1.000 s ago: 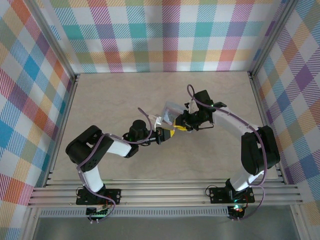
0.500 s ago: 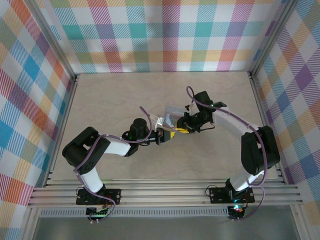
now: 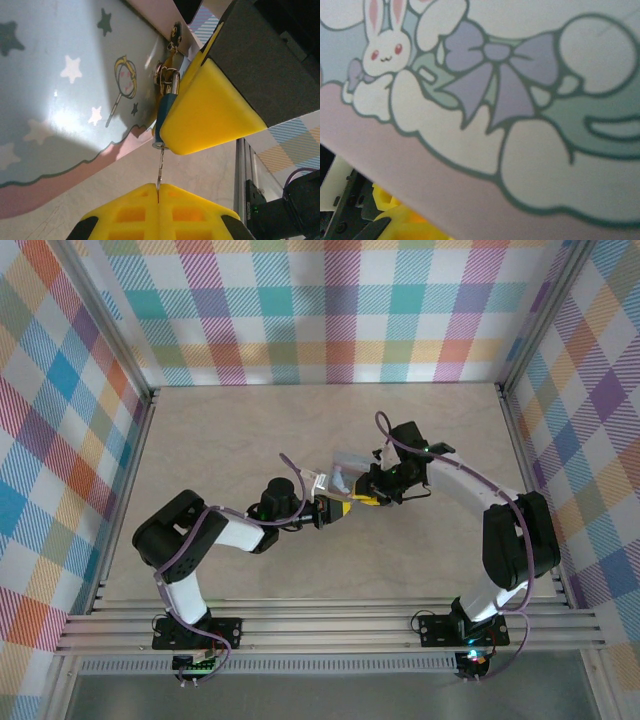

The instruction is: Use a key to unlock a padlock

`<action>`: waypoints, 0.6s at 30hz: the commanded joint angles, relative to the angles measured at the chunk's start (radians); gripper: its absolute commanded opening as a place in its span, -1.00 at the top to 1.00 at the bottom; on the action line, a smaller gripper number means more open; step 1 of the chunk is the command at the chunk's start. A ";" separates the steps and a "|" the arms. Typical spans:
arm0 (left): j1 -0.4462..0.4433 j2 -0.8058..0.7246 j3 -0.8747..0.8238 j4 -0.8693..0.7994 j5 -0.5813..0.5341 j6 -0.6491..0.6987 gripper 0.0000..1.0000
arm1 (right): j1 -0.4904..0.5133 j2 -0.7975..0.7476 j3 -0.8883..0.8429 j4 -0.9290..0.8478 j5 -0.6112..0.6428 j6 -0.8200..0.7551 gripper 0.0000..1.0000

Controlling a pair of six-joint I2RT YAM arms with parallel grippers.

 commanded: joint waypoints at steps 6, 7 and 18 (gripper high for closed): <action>-0.027 -0.014 0.012 0.174 -0.029 0.000 1.00 | 0.013 -0.020 0.007 0.002 -0.082 0.024 1.00; -0.030 -0.014 0.014 0.168 -0.032 0.005 1.00 | 0.013 -0.019 0.007 0.005 -0.086 0.027 1.00; -0.064 -0.013 0.015 0.156 -0.088 0.037 1.00 | 0.007 -0.024 0.005 -0.009 -0.081 0.024 1.00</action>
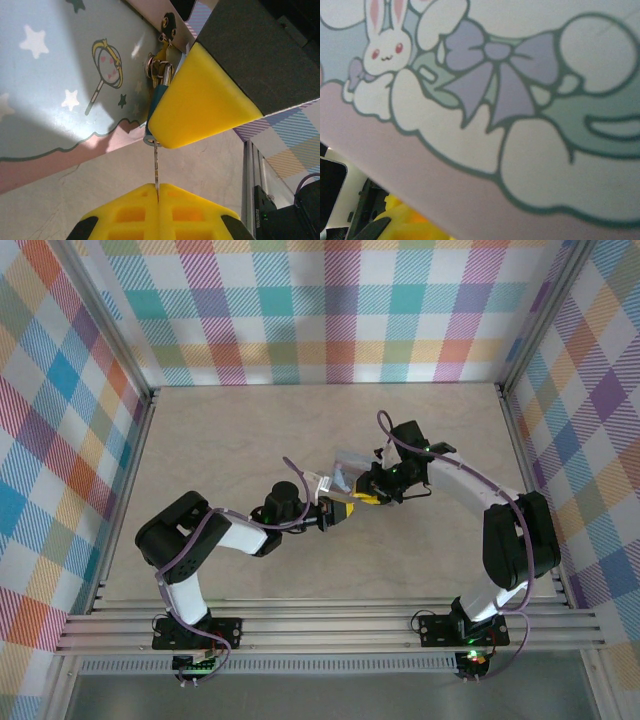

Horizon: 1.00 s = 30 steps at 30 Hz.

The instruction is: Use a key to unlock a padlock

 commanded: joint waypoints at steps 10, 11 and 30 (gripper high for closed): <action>-0.004 -0.062 -0.003 0.106 -0.015 0.049 1.00 | 0.004 -0.031 0.005 -0.042 -0.091 -0.019 1.00; -0.002 -0.062 0.000 0.101 -0.006 0.048 1.00 | 0.003 -0.031 0.006 -0.043 -0.092 -0.023 1.00; 0.024 -0.031 0.053 0.042 0.159 0.018 1.00 | 0.001 -0.024 0.024 -0.090 -0.080 -0.062 1.00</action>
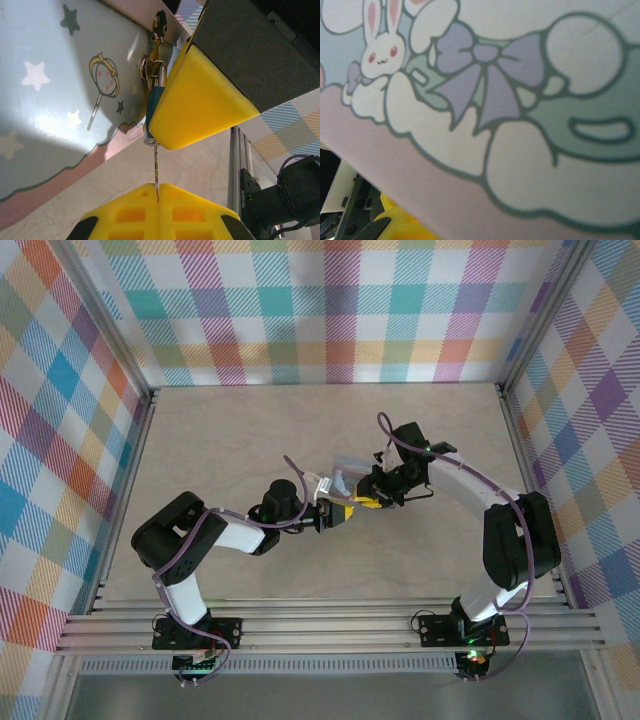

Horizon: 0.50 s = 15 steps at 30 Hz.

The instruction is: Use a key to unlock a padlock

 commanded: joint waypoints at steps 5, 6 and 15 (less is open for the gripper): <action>-0.001 0.010 0.062 0.100 0.058 -0.010 1.00 | 0.007 -0.023 0.026 -0.030 -0.044 -0.028 1.00; -0.002 0.014 0.063 0.109 0.059 -0.017 1.00 | 0.006 -0.023 0.025 -0.030 -0.043 -0.029 1.00; -0.002 0.027 0.066 0.123 0.077 -0.032 1.00 | 0.006 -0.018 0.027 -0.047 -0.031 -0.048 1.00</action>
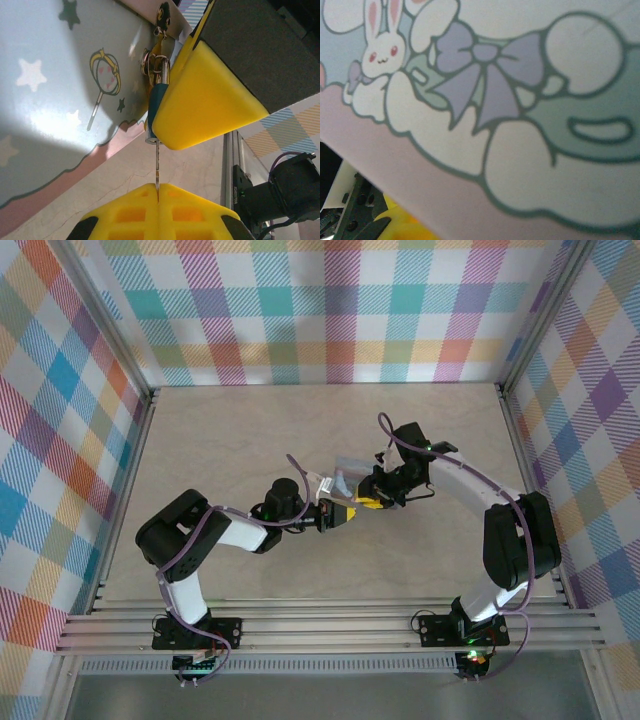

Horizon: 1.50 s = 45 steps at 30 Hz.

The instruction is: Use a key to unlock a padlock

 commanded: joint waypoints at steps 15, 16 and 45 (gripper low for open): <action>-0.001 0.013 0.082 0.050 0.070 0.000 1.00 | 0.010 -0.010 0.048 -0.045 -0.047 -0.063 1.00; -0.001 0.015 0.085 0.048 0.072 -0.001 1.00 | 0.011 -0.011 0.048 -0.046 -0.047 -0.063 1.00; 0.012 -0.099 0.061 -0.019 -0.028 -0.009 1.00 | 0.011 0.021 0.050 -0.100 -0.021 -0.098 1.00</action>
